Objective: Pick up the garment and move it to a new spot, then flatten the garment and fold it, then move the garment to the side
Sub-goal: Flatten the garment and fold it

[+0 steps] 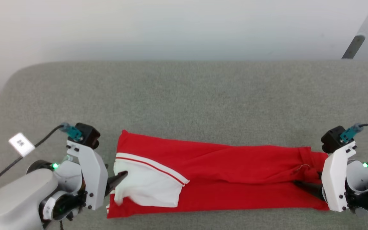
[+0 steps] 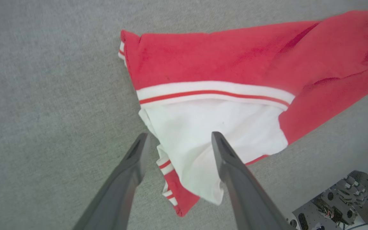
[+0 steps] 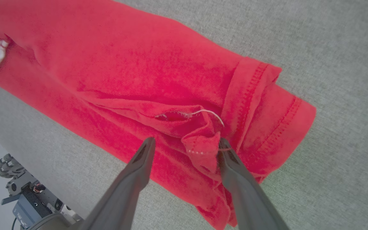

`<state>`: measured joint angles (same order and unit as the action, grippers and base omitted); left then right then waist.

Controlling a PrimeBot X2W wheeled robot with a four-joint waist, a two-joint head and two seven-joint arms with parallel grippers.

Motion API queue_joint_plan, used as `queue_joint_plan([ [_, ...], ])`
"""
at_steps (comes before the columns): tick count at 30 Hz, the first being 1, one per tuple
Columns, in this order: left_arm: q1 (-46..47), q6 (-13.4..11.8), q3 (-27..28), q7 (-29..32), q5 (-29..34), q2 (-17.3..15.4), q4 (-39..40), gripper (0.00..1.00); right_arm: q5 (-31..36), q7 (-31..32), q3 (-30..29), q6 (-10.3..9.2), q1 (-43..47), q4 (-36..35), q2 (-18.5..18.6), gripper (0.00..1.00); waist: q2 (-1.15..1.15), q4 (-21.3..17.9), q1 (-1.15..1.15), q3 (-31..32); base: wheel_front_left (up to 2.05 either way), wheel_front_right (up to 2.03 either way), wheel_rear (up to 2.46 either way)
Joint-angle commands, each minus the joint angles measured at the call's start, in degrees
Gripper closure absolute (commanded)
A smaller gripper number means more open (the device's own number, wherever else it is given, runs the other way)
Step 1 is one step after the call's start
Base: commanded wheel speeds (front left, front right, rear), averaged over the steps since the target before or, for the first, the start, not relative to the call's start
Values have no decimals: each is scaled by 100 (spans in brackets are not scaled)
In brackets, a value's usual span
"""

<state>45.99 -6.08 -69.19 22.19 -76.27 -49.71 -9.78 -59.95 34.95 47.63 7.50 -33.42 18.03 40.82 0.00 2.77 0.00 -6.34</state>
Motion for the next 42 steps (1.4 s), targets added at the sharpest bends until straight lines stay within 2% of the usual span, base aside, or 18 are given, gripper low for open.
queue_joint_plan([
  [1, -86, -34, 31, -97, 5, -24, 30, 0, -12, -37, -45, -4, 100, 11, -15, 0, 0, 8, 0, 248, 0, 0, 0],
  [8, -558, -252, 284, -1295, 197, -248, 311, 0, -20, -511, -406, -3, 496, -3, -70, 0, 0, -8, 0, 711, 0, 0, 0],
  [18, -1488, -756, 680, -3307, 407, -480, 774, 0, -117, -925, -972, -3, 1049, 355, -18, 0, 0, 144, 0, 958, 0, 0, 0],
  [23, -1913, -975, 1033, -3702, 649, -431, 866, 0, -223, -850, -1229, -3, 1232, 756, -2, 0, 0, 347, 0, 1030, 0, 0, 0],
  [27, -2436, -1153, 1914, -3736, 1098, -176, 950, 0, -245, -738, -1368, -3, 1311, 1112, 16, 0, 0, 538, 0, 1027, 0, 0, 0],
  [30, -3008, -1182, 2719, -3726, 1595, 111, 1023, 0, -293, -623, -1469, -3, 1287, 1362, -16, 0, 0, 678, 0, 1001, 0, 0, 0],
  [36, -4034, -876, 4063, -3728, 2475, 723, 1025, 0, -335, -441, -1530, -3, 1195, 1784, -128, 0, 0, 945, 0, 909, 0, 0, 0],
  [42, -4673, -517, 5060, -3729, 3155, 1453, 928, 0, -333, -397, -1487, -3, 1054, 2135, -369, 0, 0, 1163, 0, 720, 0, 0, 0],
])
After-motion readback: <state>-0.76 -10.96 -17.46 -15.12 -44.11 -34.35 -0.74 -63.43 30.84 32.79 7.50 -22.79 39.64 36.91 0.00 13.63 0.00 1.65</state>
